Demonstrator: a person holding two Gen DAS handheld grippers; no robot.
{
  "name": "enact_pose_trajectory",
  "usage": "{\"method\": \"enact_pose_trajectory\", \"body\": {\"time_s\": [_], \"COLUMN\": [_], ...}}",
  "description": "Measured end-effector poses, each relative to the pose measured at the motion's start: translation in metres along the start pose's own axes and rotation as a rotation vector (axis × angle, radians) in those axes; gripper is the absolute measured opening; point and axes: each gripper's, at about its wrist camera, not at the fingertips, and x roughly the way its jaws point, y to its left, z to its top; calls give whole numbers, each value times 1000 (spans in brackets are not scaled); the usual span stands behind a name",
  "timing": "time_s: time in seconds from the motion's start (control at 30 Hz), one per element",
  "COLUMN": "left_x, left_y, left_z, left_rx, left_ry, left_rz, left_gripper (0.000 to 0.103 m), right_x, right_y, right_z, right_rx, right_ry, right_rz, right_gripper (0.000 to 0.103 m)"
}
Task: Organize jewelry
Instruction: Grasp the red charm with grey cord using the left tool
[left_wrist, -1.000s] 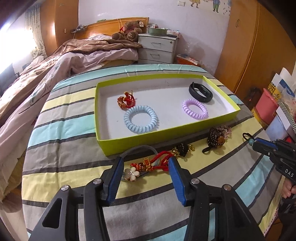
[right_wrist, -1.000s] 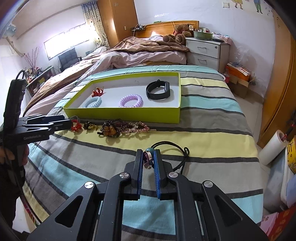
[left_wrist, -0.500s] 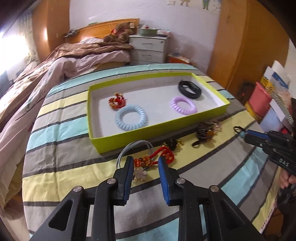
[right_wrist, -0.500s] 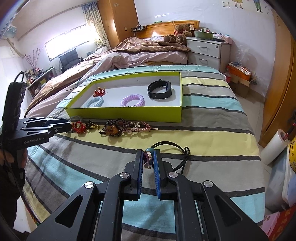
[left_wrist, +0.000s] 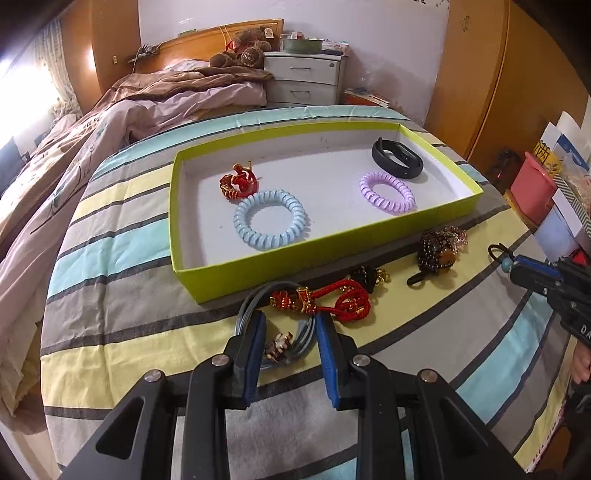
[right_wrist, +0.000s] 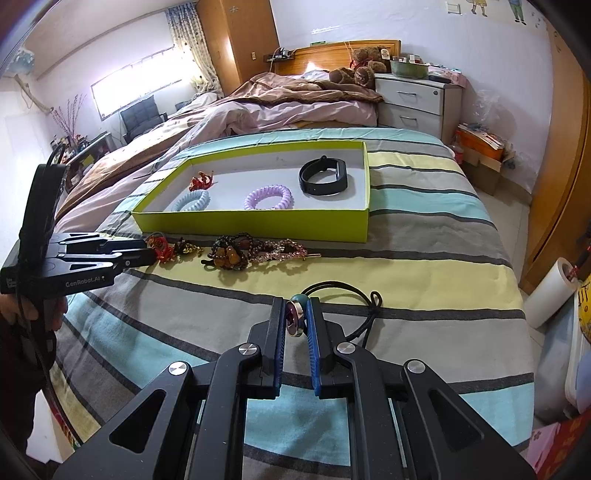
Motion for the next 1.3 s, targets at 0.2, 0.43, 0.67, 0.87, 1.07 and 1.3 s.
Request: {"method": "enact_pose_trajectory", "body": {"time_s": [0.2, 0.43, 0.67, 0.87, 1.07, 1.3], "left_x": [-13, 3, 5, -1, -17, -37], "left_y": [-8, -6, -2, -2, -3, -2], "left_z": [6, 6, 8, 7, 5, 4], "left_rx": [14, -43, -80, -80, -85, -102], "left_ry": [-48, -22, -33, -50, -91, -131], "left_rz": [-40, -45, -42, -37, -60, -69], "left_gripper": [33, 51, 26, 23, 22, 22], "right_x": [-1, -2, -3, -4, -7, -18], "right_y": [-3, -5, -4, -6, -5, -3], "right_z": [-1, -2, -3, -3, -3, 1], "right_rx": [6, 11, 11, 17, 14, 12], "right_ry": [-6, -6, -5, -7, -14, -42], "right_rz": [2, 9, 11, 10, 6, -4], "right_gripper": [12, 12, 12, 12, 12, 12]}}
